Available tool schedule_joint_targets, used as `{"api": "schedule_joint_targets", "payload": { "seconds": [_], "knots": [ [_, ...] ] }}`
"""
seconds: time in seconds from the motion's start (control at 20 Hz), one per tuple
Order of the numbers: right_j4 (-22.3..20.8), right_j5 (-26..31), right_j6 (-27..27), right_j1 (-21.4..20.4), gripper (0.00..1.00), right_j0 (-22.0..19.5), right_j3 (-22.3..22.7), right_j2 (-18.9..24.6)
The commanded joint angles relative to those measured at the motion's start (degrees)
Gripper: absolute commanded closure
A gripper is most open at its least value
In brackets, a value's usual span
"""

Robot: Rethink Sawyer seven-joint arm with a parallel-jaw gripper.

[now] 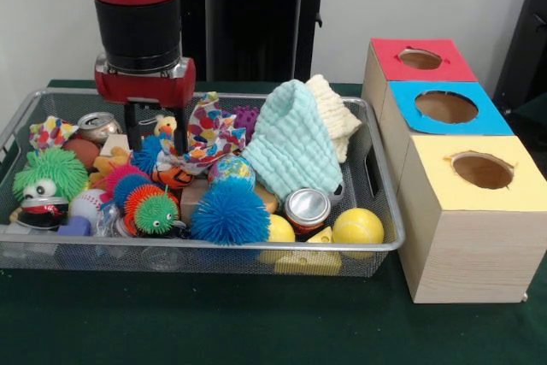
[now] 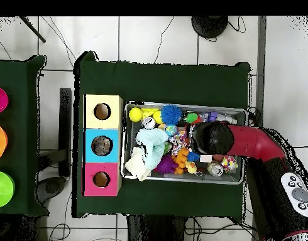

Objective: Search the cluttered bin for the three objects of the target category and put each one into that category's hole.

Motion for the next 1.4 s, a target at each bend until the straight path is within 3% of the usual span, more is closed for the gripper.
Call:
{"api": "schedule_joint_targets", "payload": {
  "seconds": [0.05, 0.95, 1.25, 1.4],
  "knots": [
    [-2.9, 4.5, -12.5, 3.6, 0.0, -1.0, -6.6, 5.1],
    [-3.7, 9.8, -17.9, 6.5, 0.0, -3.1, -14.9, 7.3],
    [-5.1, 8.7, -18.4, 7.1, 0.0, -4.4, -14.2, 7.6],
    [-6.7, 5.4, -17.1, 7.4, 0.0, -5.4, -10.7, 7.1]
  ]
}}
